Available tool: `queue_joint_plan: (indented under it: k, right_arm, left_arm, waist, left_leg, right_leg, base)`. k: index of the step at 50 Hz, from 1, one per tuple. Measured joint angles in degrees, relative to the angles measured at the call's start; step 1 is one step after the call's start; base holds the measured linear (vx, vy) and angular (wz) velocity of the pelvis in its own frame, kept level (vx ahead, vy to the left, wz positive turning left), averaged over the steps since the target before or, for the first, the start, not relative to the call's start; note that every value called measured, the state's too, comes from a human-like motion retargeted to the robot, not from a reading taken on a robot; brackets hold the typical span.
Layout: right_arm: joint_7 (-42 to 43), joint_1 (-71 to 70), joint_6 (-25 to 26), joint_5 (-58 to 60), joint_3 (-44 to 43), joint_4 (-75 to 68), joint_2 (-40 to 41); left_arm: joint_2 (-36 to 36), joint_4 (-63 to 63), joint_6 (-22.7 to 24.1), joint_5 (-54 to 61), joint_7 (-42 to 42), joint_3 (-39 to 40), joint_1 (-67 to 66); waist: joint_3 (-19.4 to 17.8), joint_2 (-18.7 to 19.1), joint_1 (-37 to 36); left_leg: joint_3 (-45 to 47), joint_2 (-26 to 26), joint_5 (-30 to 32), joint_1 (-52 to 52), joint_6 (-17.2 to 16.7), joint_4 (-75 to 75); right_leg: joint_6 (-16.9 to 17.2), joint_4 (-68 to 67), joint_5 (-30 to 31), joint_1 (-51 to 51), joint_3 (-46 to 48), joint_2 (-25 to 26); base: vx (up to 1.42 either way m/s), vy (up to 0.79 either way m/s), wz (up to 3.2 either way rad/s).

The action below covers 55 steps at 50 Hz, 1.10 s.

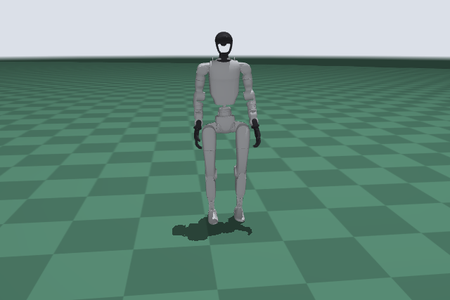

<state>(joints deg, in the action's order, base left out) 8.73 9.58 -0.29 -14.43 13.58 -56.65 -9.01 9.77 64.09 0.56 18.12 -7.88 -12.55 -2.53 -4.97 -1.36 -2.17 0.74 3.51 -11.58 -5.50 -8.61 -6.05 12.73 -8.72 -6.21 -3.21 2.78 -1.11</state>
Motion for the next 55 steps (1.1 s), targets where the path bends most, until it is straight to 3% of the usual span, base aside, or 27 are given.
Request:
queue_joint_plan:
  k: [3,11,17,27,35,55]
  right_arm:
    - [0.4,-0.3,-0.2,-1.2,0.8,-0.4,-0.7]
    - [0.9,-1.9,-0.6,9.8,5.7,1.0,-4.0]
    - [5.3,-2.6,-0.8,17.2,7.7,2.3,-5.1]
    - [7.0,-2.9,-1.4,17.3,7.3,6.2,-5.5]
    - [7.0,-4.4,-0.9,18.3,7.5,3.7,-4.5]
    - [8.6,0.3,-6.2,-4.4,1.3,34.7,-4.9]
  left_arm:
    - [-0.5,-0.3,0.2,0.5,-0.3,-1.3,0.0]
    - [-0.4,1.0,1.7,-3.9,-3.0,-2.8,0.8]
    - [-0.9,1.0,2.8,-4.3,-5.3,-2.6,1.3]
    - [-0.4,-2.9,3.1,-5.8,-5.9,-3.3,1.8]
    - [0.9,-3.7,3.3,-6.8,-5.8,-3.9,1.4]
    - [3.9,-10.4,3.5,-2.1,-4.6,0.2,-5.5]
  waist:
    - [-0.3,0.4,-0.1]
    - [-0.4,0.6,-0.2]
    - [-1.6,1.5,-0.7]
    - [-4.0,1.2,-2.6]
    - [-3.7,0.9,-2.5]
    - [-2.6,0.2,-4.9]
  left_leg:
    - [0.4,0.3,0.5,0.0,0.0,0.4]
    - [1.2,0.3,-0.3,0.4,0.5,-0.2]
    - [1.9,0.2,-1.0,0.4,0.9,-2.5]
    - [4.6,0.3,-4.1,5.6,2.6,-12.6]
    - [2.4,0.3,0.2,4.1,1.1,-4.6]
    - [-2.0,2.5,-0.6,3.3,0.6,-1.2]
  right_leg:
    - [-1.7,2.4,0.7,-0.7,-1.1,-0.1]
    - [0.4,-1.0,-0.1,1.2,-1.4,-0.1]
    - [-0.4,1.7,1.0,-0.9,-3.0,0.0]
    - [0.4,1.4,0.9,-1.3,-4.9,-0.6]
    - [0.3,2.6,1.4,-1.5,-4.9,0.2]
    - [1.3,4.3,-0.6,-2.9,0.0,-1.9]
  base:
    - [0.00,0.02,-0.04]
    - [0.02,-0.02,-0.04]
    - [0.01,-0.01,-0.06]
    - [0.01,-0.03,-0.16]
    - [0.00,0.00,0.00]
    - [0.06,0.05,0.18]
